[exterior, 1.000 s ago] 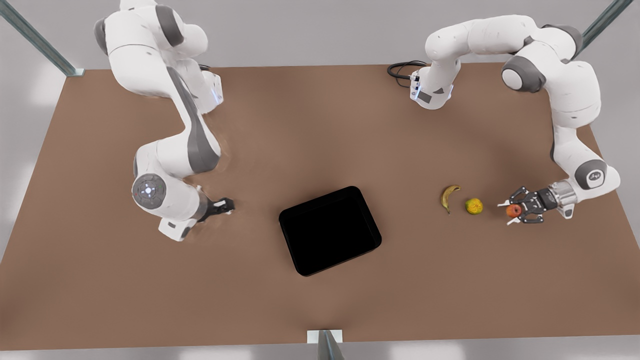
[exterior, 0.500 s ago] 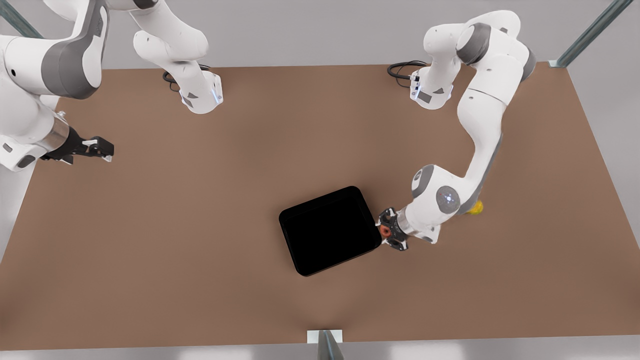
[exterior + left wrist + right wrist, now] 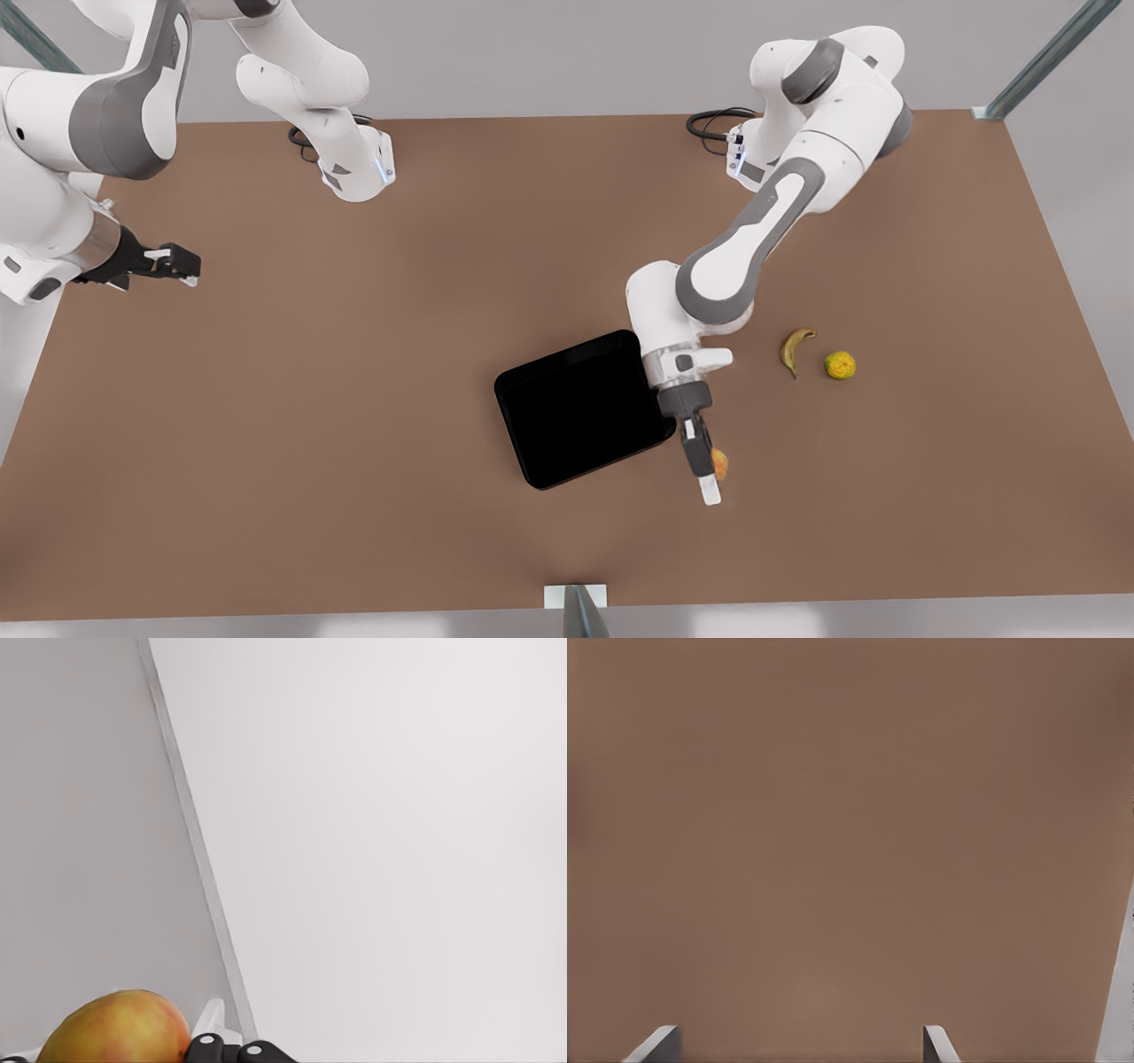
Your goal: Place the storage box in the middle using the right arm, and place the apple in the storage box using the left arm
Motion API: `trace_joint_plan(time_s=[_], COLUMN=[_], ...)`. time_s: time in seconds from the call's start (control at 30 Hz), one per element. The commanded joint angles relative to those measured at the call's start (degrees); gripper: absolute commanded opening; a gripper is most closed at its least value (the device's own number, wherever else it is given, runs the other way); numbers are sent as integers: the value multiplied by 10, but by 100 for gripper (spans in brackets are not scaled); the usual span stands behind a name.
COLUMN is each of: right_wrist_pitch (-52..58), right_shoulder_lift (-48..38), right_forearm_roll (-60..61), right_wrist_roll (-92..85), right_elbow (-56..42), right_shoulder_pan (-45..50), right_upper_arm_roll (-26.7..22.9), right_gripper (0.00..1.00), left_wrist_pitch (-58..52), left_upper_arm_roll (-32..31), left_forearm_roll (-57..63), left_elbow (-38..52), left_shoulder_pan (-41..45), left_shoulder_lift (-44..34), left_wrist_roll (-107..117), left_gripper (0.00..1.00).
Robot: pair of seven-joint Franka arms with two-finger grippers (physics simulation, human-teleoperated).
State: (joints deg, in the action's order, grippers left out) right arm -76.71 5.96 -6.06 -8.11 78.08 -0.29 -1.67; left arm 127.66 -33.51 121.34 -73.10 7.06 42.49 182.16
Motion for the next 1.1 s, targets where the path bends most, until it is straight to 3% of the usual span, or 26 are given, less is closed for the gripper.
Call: trace_joint_plan(time_s=[0.0, 0.47, 0.7, 0.87, 0.9, 0.97, 1.07], right_wrist_pitch=[0, 2, 2, 2, 2, 2, 2], right_shoulder_lift=[0, 0, 0, 4, 4, 4, 4], right_forearm_roll=[0, 0, 1, 1, 0, 1, 1], right_wrist_roll=[0, 7, 7, 7, 7, 7, 7], right_elbow=[1, 1, 1, 1, 1, 1, 1], right_shoulder_pan=[0, 2, 2, 2, 2, 2, 2], right_upper_arm_roll=[0, 6, 8, 8, 8, 8, 8], right_gripper=[100, 100, 100, 100, 100, 100, 100], left_wrist_pitch=[2, 14, 22, 20, 14, 11, 9], left_upper_arm_roll=[0, 15, 56, 55, 55, 55, 55], left_forearm_roll=[-1242, -1235, -1235, -1205, -1203, -1205, -1204], left_elbow=[1, 21, 26, 20, 20, 20, 20], left_shoulder_pan=[5, 89, 168, 168, 169, 181, 186], left_shoulder_lift=[0, 1, 13, 41, 40, 39, 38], left_wrist_roll=[-296, -222, -207, -214, -209, -207, -208], left_gripper=[21, 21, 21, 21, 31, 100, 100])
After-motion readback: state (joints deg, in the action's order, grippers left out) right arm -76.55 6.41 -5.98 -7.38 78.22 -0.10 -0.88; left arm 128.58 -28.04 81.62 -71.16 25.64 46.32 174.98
